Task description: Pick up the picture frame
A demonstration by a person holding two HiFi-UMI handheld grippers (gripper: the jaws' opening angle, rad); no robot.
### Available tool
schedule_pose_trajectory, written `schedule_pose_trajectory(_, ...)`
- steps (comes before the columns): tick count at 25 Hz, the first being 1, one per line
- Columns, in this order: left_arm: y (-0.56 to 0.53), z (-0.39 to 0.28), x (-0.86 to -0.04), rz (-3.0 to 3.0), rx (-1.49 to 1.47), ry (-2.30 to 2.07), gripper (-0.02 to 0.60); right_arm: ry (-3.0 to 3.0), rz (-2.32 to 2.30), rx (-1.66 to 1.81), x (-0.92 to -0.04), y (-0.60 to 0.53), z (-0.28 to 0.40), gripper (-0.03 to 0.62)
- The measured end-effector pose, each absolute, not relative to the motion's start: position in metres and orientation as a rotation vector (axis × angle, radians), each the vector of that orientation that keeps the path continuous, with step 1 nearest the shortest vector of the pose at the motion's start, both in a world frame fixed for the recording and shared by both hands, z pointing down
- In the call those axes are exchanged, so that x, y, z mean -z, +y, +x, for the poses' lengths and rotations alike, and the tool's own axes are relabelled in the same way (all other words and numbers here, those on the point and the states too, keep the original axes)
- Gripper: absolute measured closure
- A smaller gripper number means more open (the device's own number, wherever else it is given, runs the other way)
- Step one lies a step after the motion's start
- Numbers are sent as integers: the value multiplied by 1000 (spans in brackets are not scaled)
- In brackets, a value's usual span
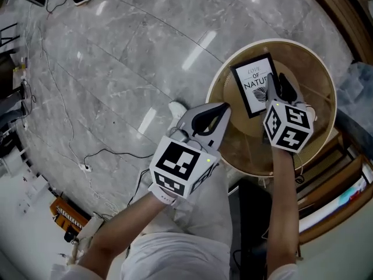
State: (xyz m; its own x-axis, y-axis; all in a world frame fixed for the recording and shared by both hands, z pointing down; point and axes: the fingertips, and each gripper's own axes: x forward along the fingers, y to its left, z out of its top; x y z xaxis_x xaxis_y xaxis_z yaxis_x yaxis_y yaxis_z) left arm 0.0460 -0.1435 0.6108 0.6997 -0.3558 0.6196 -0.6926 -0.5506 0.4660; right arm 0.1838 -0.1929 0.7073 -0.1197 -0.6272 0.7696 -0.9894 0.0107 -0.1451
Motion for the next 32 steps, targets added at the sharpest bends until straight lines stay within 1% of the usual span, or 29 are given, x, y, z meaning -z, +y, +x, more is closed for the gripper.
schedule_pose_trajectory(4,-145,43,-639,2183,-618,-789,578,-1743,1605,-939,-744,-204,189,503)
schedule_pose_trajectory(14,-149,45,-677,2182,-639,-783,578,-1640,1477,-965,-816,-201,205,503)
schedule_pose_trajectory(20,-145,50,-687,2182,-637,-766,578,-1611,1447,-949,-831,-200,212,503)
schedule_pose_trajectory(25,-141,52,-685,2175,-639,-754,578,-1582,1315,-982,-842,-198,214,503)
schedule_pose_trajectory(32,-141,45,-681,2179,-643,-766,578,-1544,1250,-1095,-848,-196,215,504)
